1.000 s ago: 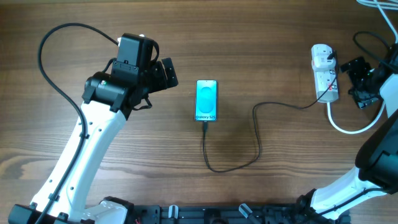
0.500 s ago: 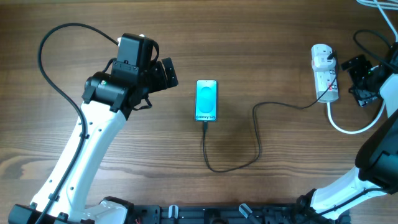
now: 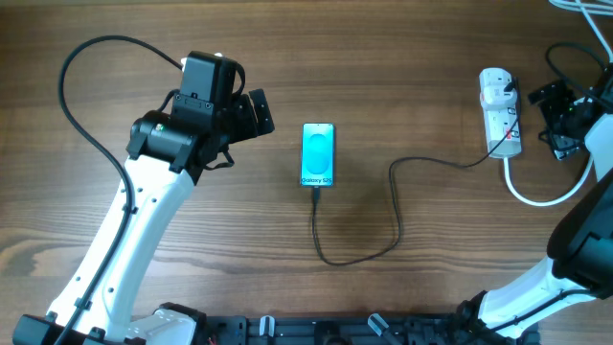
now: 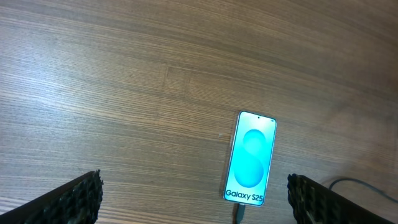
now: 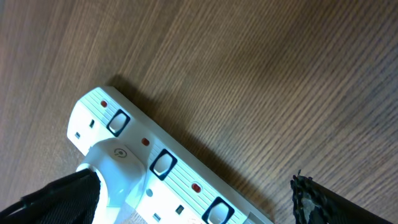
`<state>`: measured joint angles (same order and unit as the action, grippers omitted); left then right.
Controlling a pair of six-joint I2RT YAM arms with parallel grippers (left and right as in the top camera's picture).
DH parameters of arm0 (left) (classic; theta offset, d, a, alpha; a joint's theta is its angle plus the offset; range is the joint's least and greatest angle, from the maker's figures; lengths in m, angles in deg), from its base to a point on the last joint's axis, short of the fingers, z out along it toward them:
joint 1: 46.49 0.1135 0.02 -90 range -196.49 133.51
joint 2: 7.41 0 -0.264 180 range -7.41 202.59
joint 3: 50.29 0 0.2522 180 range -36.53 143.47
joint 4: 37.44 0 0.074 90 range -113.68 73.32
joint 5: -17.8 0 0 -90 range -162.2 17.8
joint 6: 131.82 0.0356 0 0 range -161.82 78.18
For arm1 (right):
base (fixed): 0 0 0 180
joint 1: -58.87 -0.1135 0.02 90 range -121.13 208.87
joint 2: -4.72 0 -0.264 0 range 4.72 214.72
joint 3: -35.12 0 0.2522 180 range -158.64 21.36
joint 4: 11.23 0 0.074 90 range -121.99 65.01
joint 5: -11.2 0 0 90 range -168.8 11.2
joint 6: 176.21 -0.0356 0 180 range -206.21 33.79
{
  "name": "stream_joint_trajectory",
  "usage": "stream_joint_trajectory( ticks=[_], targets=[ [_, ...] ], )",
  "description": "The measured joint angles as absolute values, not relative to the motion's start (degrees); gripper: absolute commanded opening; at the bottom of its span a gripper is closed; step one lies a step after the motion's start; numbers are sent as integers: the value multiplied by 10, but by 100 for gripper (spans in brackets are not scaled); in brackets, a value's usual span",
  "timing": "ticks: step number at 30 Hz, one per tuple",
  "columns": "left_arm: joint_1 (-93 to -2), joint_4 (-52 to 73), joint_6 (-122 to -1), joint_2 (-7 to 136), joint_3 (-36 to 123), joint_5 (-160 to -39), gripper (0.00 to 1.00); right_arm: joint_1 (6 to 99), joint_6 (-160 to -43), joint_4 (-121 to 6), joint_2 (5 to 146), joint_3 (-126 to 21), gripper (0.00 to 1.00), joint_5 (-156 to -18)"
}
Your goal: Plug charger to phone and switch on socket
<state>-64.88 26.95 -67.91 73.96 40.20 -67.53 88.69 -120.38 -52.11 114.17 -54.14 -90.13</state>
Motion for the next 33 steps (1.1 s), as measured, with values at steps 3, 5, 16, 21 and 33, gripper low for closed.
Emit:
stream_joint_trajectory(
  ticks=[3,5,16,21,33],
  targets=[
    [-649,269,-679,740,402,-675,100,887,-1204,-519,1142,-541,100,-901],
    [-649,269,-679,740,402,-675,100,887,-1204,-517,1142,-541,100,-901],
    [-649,269,-679,740,402,-675,100,887,-1204,-515,1142,-541,99,-897],
    [-649,269,-679,740,402,-675,100,887,-1204,-515,1142,-541,100,-897],
    [-649,269,-679,740,402,-675,100,887,-1204,-507,1142,-541,100,-886]
  ],
)
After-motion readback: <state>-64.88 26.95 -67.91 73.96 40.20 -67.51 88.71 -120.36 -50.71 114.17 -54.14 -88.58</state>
